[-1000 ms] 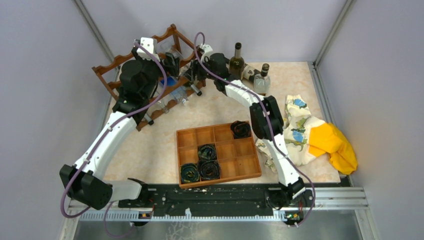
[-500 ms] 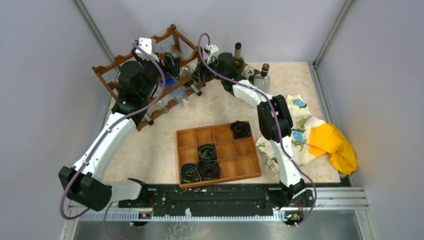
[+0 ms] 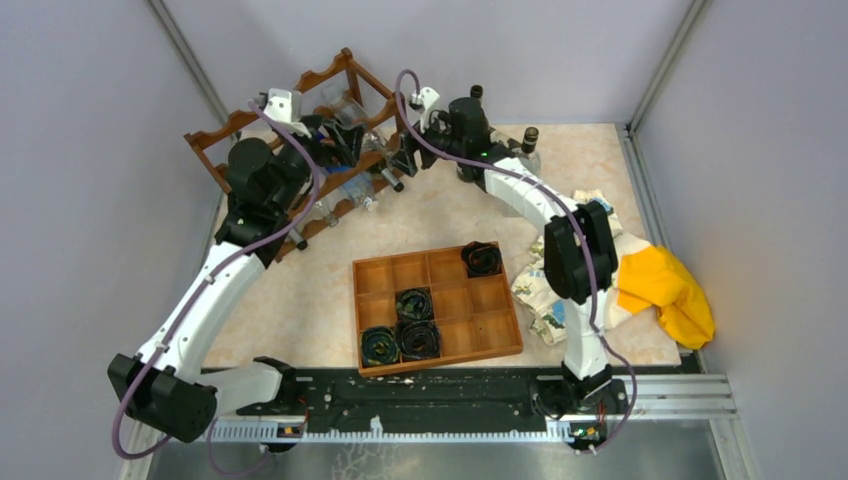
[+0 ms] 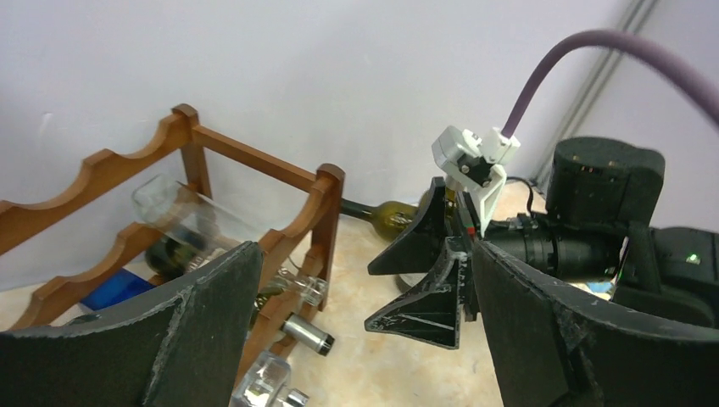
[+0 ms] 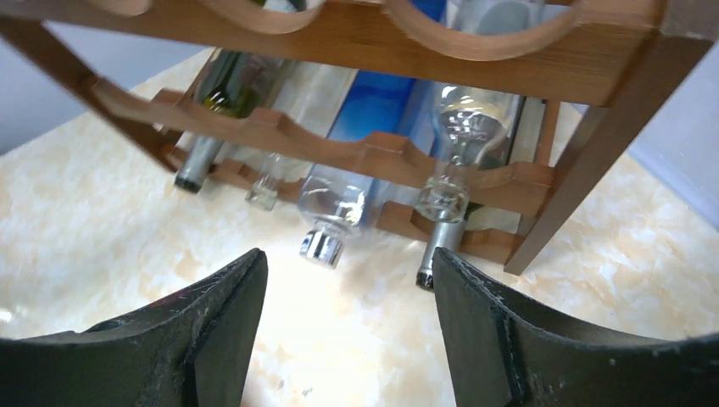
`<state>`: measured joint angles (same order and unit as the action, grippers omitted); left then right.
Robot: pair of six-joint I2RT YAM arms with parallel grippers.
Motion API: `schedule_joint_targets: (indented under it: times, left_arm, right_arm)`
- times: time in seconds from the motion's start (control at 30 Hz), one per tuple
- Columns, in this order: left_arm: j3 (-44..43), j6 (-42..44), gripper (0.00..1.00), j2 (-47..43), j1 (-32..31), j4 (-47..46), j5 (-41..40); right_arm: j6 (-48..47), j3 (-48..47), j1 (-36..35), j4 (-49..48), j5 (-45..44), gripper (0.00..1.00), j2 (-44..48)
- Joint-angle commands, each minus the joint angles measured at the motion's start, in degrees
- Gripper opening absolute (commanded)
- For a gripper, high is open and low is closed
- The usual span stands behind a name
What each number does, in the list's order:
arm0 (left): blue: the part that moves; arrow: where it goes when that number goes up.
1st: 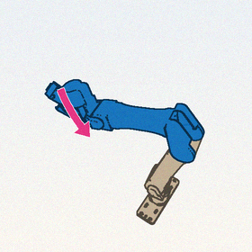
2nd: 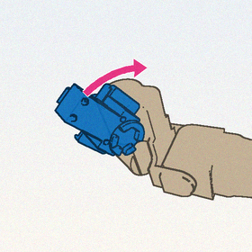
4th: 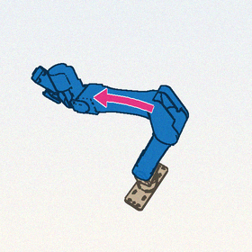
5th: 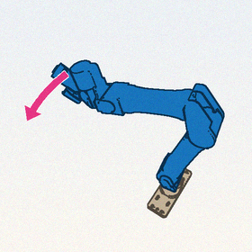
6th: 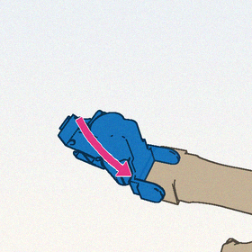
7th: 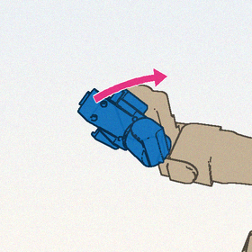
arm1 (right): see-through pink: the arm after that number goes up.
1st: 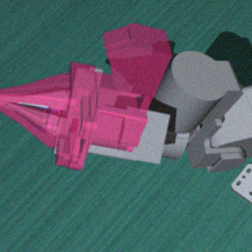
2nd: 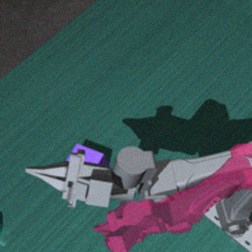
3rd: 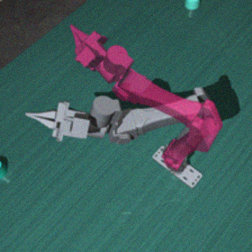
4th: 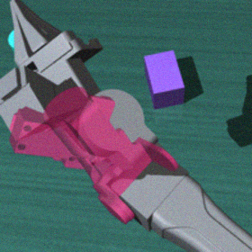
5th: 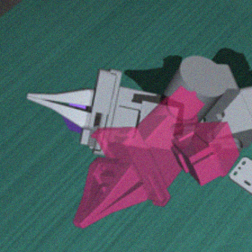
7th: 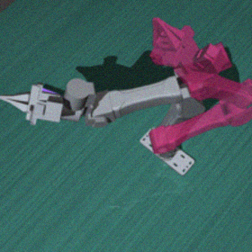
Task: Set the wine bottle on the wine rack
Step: Place the wine bottle in the wine rack.
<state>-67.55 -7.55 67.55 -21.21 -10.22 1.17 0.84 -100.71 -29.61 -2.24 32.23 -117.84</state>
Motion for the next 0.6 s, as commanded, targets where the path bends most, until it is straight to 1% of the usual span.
schedule_joint_targets:
  times: [0.0, 0.2, 0.33, 0.43, 0.57]
  left_arm:
    - [1.5, -3.7, 0.99, -2.3, 0.4, -2.1, 6.2]
    - [4.5, -8.6, 0.98, -5.0, 0.7, -1.1, 11.3]
    - [7.1, -12.4, 0.98, -7.0, 1.0, -1.9, 13.9]
    - [8.9, -15.4, 0.99, -7.9, 1.3, -2.7, 16.4]
    - [11.9, -20.1, 0.99, -8.2, 1.4, -5.2, 20.5]
  right_arm:
    - [-9.8, 1.9, -0.2, 6.3, 7.4, 0.71, 9.3]
    - [-21.2, 3.9, 0.2, 19.1, 13.8, 0.78, 17.5]
    - [-26.4, 3.6, 1.9, 27.1, 13.7, 0.78, 21.8]
    - [-29.3, 4.2, 3.3, 30.0, 10.5, 0.81, 26.2]
    - [-33.4, 6.2, 4.2, 32.6, 3.5, 0.86, 31.6]
